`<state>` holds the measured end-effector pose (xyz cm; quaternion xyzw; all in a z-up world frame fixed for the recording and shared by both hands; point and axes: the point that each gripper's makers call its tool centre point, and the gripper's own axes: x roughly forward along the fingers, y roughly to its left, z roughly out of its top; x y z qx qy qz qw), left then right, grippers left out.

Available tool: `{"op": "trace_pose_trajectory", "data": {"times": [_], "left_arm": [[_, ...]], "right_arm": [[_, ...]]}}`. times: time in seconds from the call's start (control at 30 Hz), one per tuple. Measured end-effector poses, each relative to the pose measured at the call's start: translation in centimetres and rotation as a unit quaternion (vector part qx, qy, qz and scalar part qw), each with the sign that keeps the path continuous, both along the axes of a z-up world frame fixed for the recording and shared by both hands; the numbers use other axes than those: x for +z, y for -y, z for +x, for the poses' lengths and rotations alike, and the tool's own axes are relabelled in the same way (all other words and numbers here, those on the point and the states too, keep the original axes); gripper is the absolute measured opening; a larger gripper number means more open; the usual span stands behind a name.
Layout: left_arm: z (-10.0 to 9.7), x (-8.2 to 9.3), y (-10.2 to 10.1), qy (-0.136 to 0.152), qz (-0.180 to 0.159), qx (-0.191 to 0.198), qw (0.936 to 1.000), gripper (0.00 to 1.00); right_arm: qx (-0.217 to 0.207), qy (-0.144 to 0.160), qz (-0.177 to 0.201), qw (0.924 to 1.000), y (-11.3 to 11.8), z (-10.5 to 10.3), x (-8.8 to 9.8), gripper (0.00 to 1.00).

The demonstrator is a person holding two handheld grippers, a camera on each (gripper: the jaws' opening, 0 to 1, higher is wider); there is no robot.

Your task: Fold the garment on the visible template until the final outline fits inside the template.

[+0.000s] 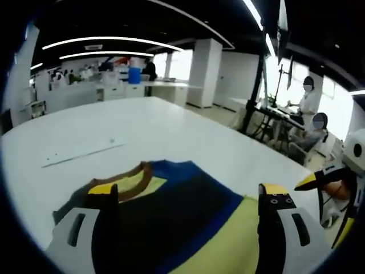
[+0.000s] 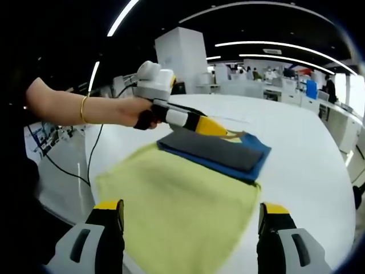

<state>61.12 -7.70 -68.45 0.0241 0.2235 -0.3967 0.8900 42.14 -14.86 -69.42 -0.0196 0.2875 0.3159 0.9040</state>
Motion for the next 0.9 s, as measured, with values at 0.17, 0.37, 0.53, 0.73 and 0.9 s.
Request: {"op": "trace_pose_trajectory", "data": {"times": [0.17, 0.37, 0.53, 0.73, 0.9], "left_arm": [[0.4, -0.2, -3.0, -0.004, 0.0, 0.026, 0.9996, 0.99], [0.2, -0.3, -6.1, 0.006, 0.0, 0.046, 0.9989, 0.94], [0.1, -0.2, -8.1, 0.015, -0.016, 0.066, 0.9976, 0.89], [-0.3, -1.0, -11.0, 0.015, 0.004, 0.077, 0.9969, 0.83], [-0.4, -1.6, -13.8, 0.008, 0.02, 0.103, 0.9944, 0.78]], "right_arm": [[0.012, 0.0, -0.006, 0.9999, -0.5, -0.1, 0.0, 0.97], [0.016, 0.001, 0.002, 0.9999, -1.0, -0.2, 0.1, 0.96], [0.02, -0.001, 0.004, 0.9998, -1.3, -0.3, 0.0, 0.96], [0.027, -0.001, 0.008, 0.9996, -1.9, -0.4, 0.1, 0.96], [0.03, 0.0, 0.008, 0.9995, -2.1, -0.3, 0.3, 0.96]]}}
